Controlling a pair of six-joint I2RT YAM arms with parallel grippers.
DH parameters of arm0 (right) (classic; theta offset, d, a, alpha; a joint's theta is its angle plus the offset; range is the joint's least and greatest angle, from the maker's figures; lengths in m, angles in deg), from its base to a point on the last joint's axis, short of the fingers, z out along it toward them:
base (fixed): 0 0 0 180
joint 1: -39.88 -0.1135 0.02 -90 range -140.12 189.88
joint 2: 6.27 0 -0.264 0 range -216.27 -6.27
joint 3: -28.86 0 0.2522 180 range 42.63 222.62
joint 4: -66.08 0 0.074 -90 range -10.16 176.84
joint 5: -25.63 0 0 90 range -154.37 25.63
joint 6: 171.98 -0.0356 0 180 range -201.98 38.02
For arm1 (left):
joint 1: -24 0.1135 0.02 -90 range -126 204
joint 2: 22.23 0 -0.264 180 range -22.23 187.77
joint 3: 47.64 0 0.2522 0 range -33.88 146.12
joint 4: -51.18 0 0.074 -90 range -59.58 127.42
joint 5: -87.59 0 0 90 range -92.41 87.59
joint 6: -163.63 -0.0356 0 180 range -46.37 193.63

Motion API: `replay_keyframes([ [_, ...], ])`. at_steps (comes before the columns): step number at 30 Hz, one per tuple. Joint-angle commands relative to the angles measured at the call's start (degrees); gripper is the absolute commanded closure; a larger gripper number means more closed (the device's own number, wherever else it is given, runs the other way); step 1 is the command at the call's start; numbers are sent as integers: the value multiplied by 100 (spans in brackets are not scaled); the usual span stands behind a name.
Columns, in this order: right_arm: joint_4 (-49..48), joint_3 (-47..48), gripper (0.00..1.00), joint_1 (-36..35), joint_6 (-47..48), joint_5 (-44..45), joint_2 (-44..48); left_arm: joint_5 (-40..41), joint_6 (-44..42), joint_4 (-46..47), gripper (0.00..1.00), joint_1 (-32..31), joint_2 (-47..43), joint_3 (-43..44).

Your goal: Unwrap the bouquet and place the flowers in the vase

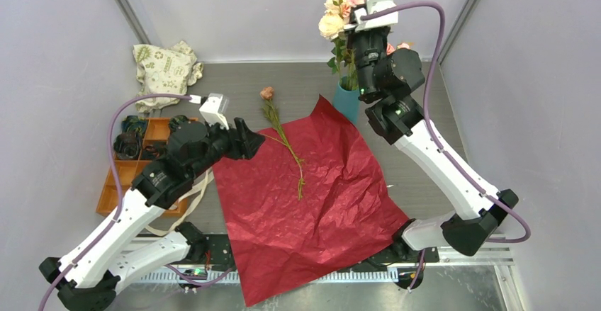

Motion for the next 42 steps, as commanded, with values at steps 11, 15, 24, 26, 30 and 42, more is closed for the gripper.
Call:
replay_keyframes([
  [11, -109, -854, 97, 625, -1597, 235, 76, 143, -101, 340, 36, -15, 4, -74],
  [15, -36, -1033, 83, 645, -1716, 293, -15, 167, -95, 356, 35, -14, 94, -97],
  [24, 205, -1140, 31, 657, -1829, 491, 69, 160, 66, 465, 32, -14, 534, -101],
  [26, 284, -1132, 29, 657, -1869, 499, 150, 152, 114, 483, 31, -16, 674, -78],
  [30, 439, -1100, 23, 657, -1996, 418, 384, 188, 240, 491, 29, -14, 978, -41],
  [42, 917, -940, 18, 658, -2596, -219, 1639, 379, 905, 61, 28, 118, 2570, 512],
])
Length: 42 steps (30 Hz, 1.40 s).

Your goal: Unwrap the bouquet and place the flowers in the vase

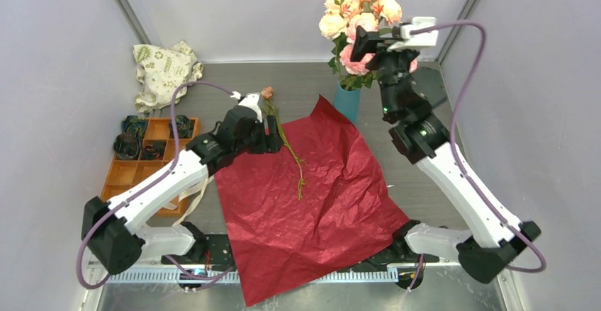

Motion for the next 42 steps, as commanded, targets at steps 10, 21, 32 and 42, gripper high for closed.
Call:
replay_keyframes([
  [10, 643, -570, 18, 19, -2352, -1407, 2459, 200, 990, -567, 38, 119, 2411, 1429],
  [21, 1292, -1559, 18, 17, -2678, -1227, 3755, 189, 2119, -1380, 58, 263, 4548, 2952],
  [32, 1381, -1744, 17, 21, -2615, -1032, 4167, 368, 2371, -1741, 69, 324, 5265, 3513],
  [42, 1413, -1778, 17, 23, -2729, -1133, 4222, 312, 2359, -1646, 81, 393, 5513, 3442],
])
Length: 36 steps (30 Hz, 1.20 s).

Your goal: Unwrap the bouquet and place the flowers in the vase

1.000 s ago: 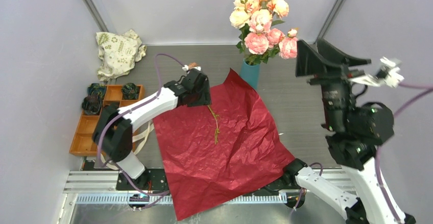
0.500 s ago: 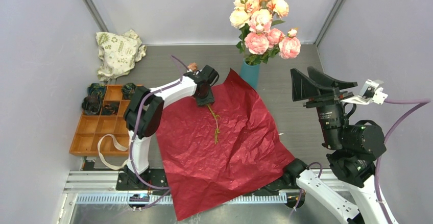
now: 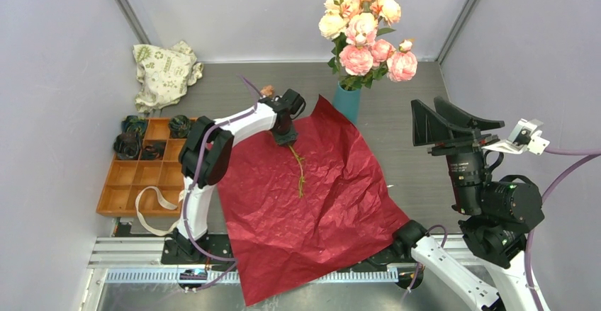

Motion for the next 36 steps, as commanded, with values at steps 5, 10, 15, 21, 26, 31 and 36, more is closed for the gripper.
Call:
replay_keyframes([
  [5, -148, 16, 17, 17, -218, -160, -42, 41, -11, 50, 100, 53, 22, -205],
  [10, -109, -8, 17, 12, -412, -446, -201, 146, -197, 237, 100, 59, -553, -674],
  [15, -25, -96, 17, 12, -867, -987, -416, 478, -685, 531, 100, 52, -1781, -1262],
  [21, -208, -414, 17, 17, -1635, -1789, -857, 603, -1473, 570, 100, 40, -3368, -1706],
  [26, -883, -896, 16, 8, -2398, -2584, -1310, -22, -2181, 855, 100, 19, -4898, -2238],
  [31, -1738, -1288, 15, 5, -3180, -3248, -1854, -1284, -2706, 1294, 100, 14, -6102, -2716],
  [36, -2246, -1428, 10, -107, -3584, -3579, -2412, -2826, -2761, 2230, 100, -10, -6876, -3423],
])
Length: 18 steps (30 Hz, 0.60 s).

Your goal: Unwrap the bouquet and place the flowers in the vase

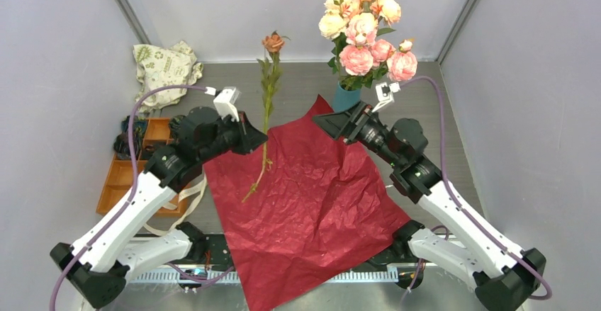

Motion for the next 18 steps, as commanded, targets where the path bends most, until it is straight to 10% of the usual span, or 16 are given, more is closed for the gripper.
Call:
replay_keyframes([
  [1, -994, 7, 8, -161, -577, -451, -244, -1791, -258, 1219, 100, -43, -463, -554],
  [18, -806, 317, 1, -1230, 86, 341, -742, -3592, 198, 2799, 100, -316, -1016, -1351],
])
